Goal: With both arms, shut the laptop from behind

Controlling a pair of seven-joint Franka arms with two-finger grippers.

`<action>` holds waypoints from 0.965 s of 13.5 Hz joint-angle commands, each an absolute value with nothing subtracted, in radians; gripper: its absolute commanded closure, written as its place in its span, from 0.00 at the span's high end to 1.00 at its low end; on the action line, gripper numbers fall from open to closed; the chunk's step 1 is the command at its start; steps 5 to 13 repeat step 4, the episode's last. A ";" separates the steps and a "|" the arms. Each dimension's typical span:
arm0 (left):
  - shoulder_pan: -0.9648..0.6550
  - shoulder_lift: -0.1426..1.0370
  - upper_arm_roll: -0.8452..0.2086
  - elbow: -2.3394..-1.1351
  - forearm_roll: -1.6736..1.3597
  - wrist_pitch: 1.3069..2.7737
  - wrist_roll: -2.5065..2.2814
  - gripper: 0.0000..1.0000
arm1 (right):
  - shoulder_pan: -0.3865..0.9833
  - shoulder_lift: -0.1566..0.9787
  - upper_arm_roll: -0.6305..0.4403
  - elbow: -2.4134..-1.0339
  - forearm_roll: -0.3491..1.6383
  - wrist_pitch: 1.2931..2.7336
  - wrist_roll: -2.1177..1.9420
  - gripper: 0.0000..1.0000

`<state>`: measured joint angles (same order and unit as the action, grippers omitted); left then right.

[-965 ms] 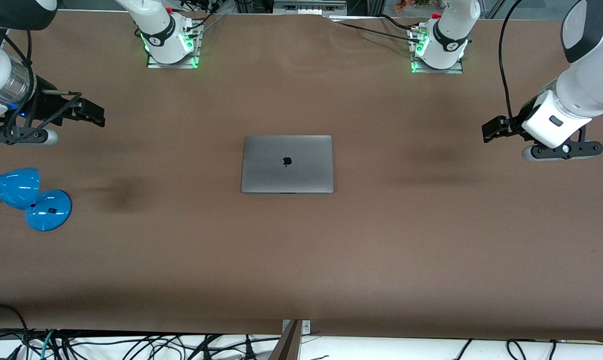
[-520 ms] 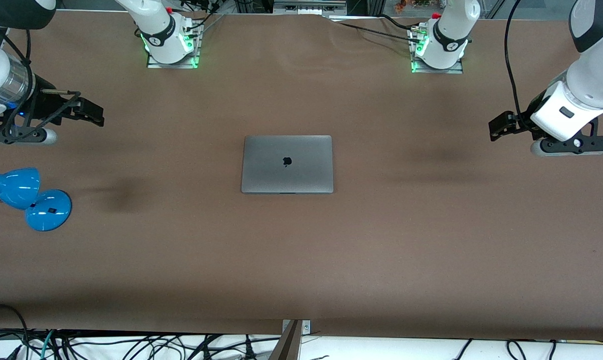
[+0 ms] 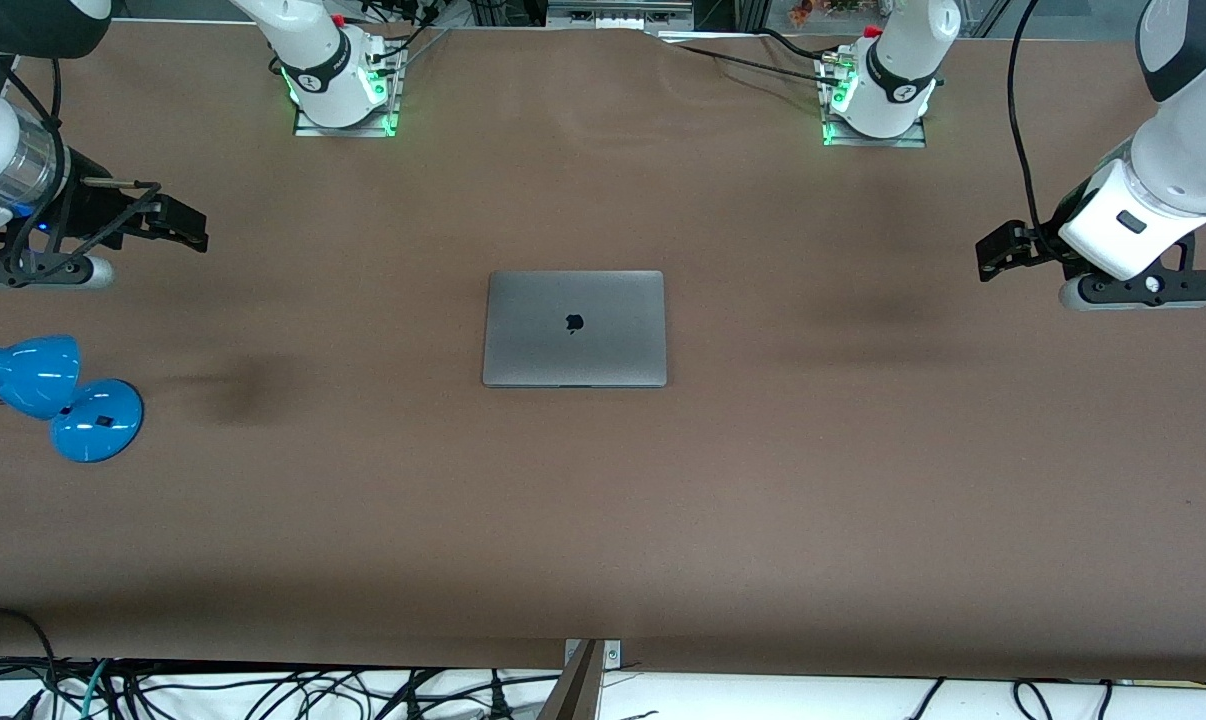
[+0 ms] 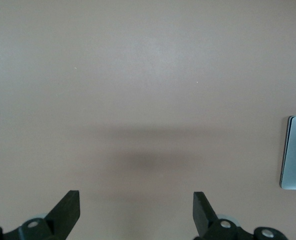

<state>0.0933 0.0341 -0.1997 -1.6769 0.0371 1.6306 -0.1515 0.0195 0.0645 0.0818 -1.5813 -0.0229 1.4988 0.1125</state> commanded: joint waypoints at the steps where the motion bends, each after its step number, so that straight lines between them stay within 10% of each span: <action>1: 0.084 0.029 -0.189 -1.667 0.018 1.620 -0.127 1.00 | 0.018 0.048 0.083 -1.582 -0.034 1.479 0.114 1.00; 13: 0.081 0.040 -0.190 -1.667 0.015 1.624 -0.130 1.00 | 0.018 0.052 0.083 -1.582 -0.034 1.470 0.115 1.00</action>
